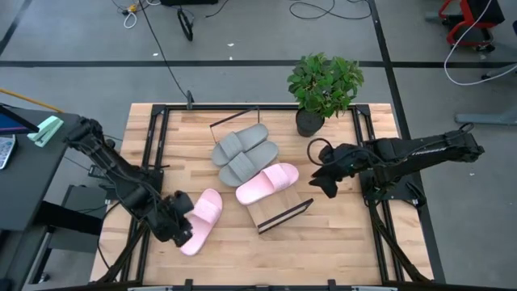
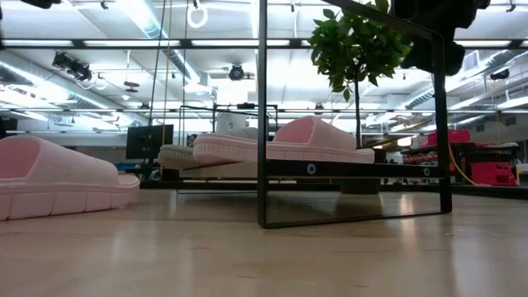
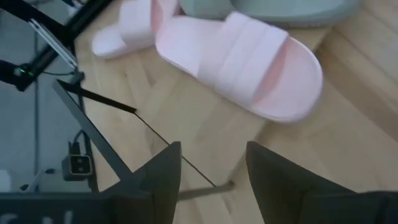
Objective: Pick and place slides into the shelf
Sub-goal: Put the pink slides on the shelf
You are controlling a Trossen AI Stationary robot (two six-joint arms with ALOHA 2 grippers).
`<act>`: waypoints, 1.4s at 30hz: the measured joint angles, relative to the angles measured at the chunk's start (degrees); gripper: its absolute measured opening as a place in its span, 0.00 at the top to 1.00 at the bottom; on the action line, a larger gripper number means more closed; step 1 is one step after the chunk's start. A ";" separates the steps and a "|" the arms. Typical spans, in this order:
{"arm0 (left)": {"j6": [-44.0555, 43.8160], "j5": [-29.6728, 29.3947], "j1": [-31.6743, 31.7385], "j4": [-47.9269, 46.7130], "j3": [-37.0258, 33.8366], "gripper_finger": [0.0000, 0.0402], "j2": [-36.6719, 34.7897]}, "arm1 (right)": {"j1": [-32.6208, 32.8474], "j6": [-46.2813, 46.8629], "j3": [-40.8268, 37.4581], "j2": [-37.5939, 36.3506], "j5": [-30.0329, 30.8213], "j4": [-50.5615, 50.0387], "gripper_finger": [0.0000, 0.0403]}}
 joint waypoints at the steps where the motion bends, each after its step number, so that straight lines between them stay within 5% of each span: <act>1: 4.55 0.18 0.00 -1.82 0.00 0.83 0.48 | 0.00 0.10 -0.01 0.00 -0.03 0.92 0.54; 11: 36.66 -10.42 0.42 -11.75 0.00 0.68 6.32 | -0.02 9.29 -0.02 0.00 -2.04 10.34 0.54; 30: 46.26 -12.79 0.11 -3.52 0.02 0.35 17.79 | -0.07 14.23 -0.02 0.02 -0.40 13.59 0.54; 36: 45.68 -15.40 0.15 -5.13 0.24 0.37 24.61 | -0.07 14.30 -0.02 0.02 -0.40 13.59 0.54; 42: 45.64 -18.76 0.18 -7.23 0.22 0.53 26.35 | -0.02 16.55 -0.02 0.02 -0.40 13.52 0.54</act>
